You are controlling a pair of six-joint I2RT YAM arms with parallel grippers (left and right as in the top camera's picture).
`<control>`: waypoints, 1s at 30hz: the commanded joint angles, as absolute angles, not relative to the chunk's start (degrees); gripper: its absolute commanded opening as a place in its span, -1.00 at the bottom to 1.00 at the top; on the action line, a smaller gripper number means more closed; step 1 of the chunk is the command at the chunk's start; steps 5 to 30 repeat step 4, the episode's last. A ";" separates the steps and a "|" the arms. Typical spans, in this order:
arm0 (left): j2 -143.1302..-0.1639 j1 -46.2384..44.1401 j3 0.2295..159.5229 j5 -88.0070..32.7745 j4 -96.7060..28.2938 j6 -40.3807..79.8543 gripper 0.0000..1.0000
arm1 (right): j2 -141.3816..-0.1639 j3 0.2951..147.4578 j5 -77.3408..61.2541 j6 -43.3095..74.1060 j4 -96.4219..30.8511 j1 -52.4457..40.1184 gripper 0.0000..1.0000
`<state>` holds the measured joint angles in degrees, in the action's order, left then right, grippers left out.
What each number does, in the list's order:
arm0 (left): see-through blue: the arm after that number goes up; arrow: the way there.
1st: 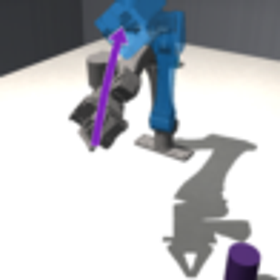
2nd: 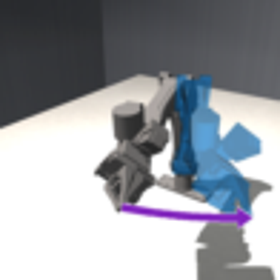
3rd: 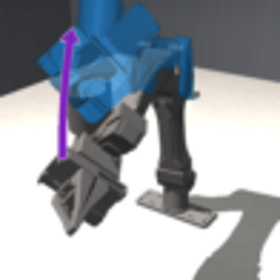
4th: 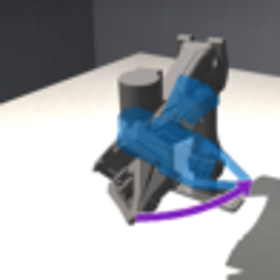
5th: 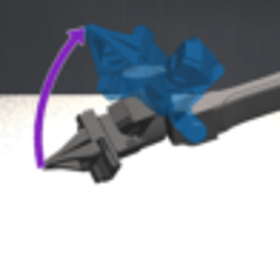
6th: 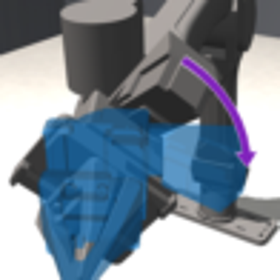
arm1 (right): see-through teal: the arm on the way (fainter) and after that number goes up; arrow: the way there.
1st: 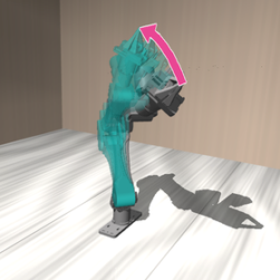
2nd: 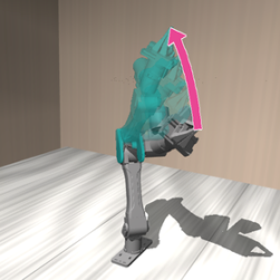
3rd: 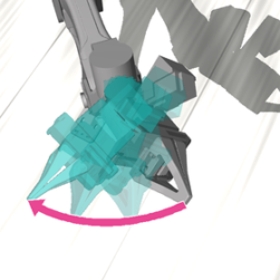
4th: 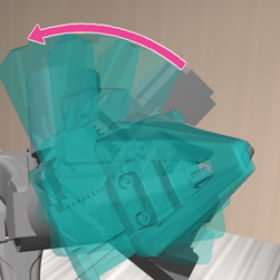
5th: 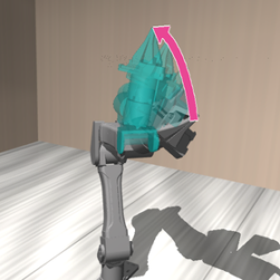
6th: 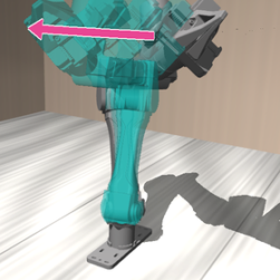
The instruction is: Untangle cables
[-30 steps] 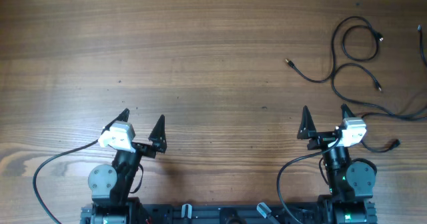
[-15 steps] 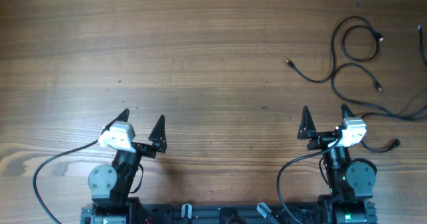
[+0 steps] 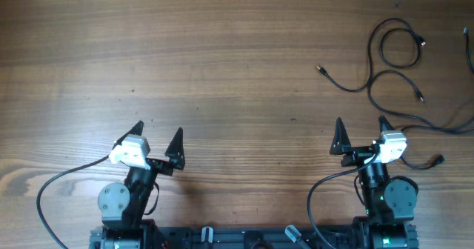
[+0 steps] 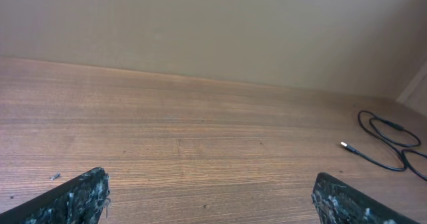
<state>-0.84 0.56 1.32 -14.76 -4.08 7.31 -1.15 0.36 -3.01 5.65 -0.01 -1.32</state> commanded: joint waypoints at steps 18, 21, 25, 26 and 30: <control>-0.16 1.13 0.75 -14.04 -3.84 6.42 1.00 | -0.64 0.30 -3.95 4.58 0.10 -1.15 0.99; -0.16 1.13 0.75 -14.04 -3.84 6.42 1.00 | -0.64 0.30 -3.95 4.58 0.10 -1.15 0.99; -0.16 1.13 0.75 -14.04 -3.84 6.42 1.00 | -0.64 0.30 -3.95 4.58 0.10 -1.15 0.99; -0.16 1.13 0.75 -14.04 -3.84 6.42 1.00 | -0.64 0.30 -3.95 4.58 0.10 -1.15 0.99; -0.16 1.13 0.75 -14.04 -3.84 6.42 1.00 | -0.64 0.30 -3.95 4.58 0.10 -1.15 0.99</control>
